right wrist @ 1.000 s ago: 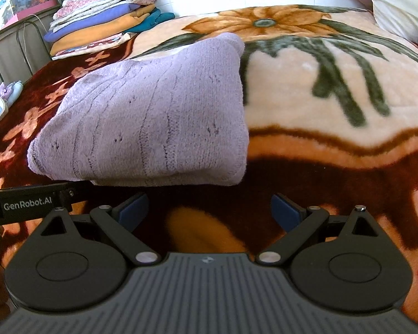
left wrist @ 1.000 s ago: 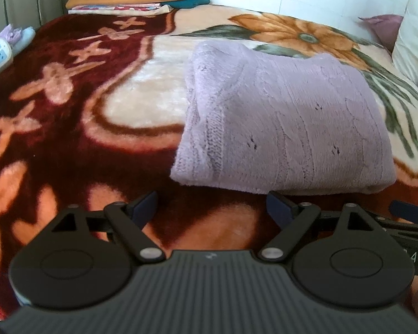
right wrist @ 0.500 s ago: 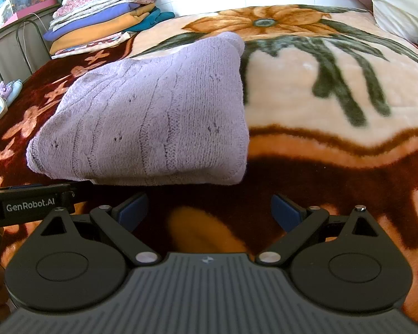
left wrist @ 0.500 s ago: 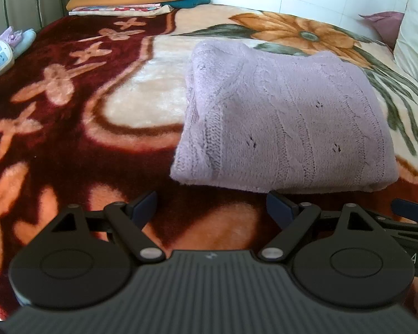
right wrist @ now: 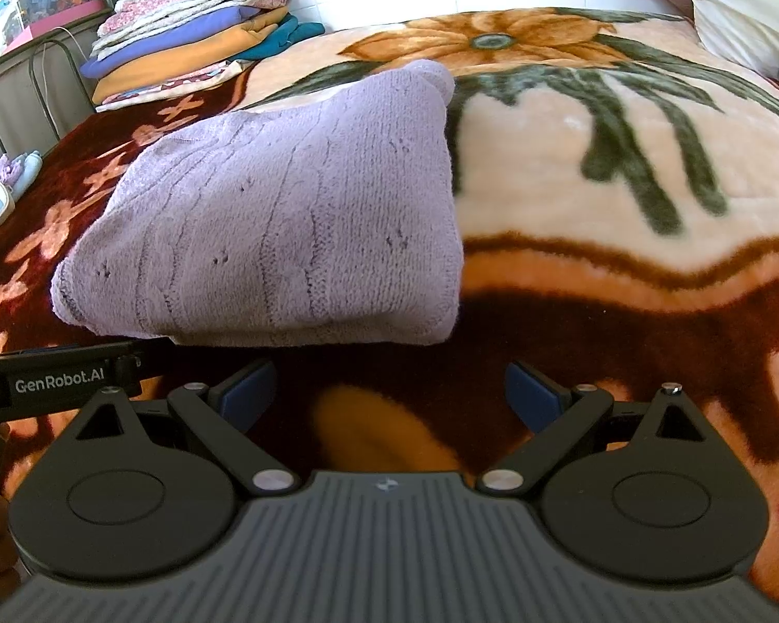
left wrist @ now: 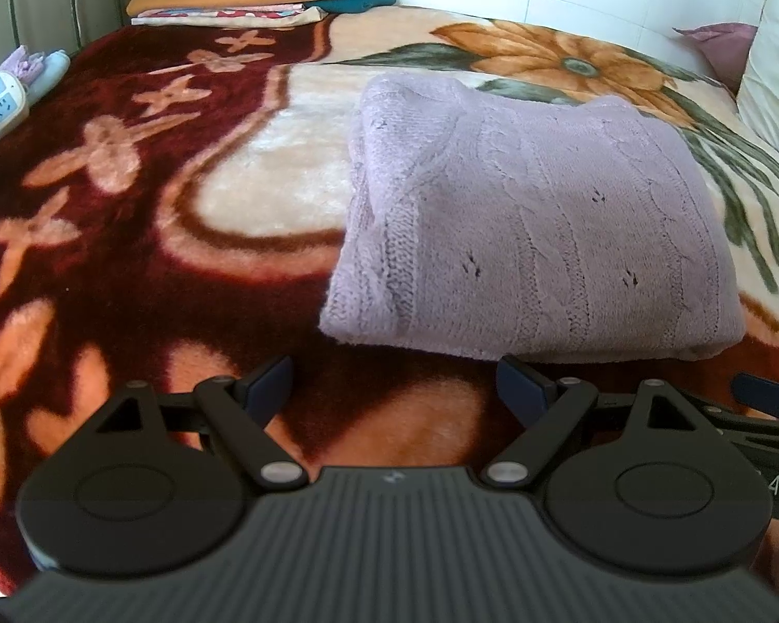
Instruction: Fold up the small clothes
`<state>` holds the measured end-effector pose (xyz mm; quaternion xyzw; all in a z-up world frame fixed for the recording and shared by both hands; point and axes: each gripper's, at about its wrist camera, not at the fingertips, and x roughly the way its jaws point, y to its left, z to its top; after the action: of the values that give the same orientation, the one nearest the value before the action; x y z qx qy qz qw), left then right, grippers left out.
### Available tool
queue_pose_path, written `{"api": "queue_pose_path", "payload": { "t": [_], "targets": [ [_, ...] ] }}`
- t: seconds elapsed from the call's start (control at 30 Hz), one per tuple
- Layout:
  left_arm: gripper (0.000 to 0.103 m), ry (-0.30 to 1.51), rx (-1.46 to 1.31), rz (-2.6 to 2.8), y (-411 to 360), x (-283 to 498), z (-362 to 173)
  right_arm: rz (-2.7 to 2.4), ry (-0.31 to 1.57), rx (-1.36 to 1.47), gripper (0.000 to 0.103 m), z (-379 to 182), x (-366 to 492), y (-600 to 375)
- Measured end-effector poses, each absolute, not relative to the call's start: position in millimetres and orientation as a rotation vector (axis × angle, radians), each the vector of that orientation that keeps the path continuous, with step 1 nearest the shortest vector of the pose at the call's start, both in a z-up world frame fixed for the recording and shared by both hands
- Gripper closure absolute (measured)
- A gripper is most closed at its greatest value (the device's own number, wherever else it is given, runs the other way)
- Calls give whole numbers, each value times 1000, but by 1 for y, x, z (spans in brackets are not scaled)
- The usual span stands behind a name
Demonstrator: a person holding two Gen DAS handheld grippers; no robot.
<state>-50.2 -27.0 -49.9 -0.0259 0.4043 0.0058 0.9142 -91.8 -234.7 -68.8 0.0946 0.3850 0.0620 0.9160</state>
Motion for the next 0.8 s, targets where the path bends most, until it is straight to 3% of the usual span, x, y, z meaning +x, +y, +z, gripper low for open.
{"api": "queue_pose_path", "payload": {
  "t": [0.8],
  "targets": [
    [16,833,-52,14,-26,-50,-51,128,791,187,5,-70,-93,-232]
  ]
}}
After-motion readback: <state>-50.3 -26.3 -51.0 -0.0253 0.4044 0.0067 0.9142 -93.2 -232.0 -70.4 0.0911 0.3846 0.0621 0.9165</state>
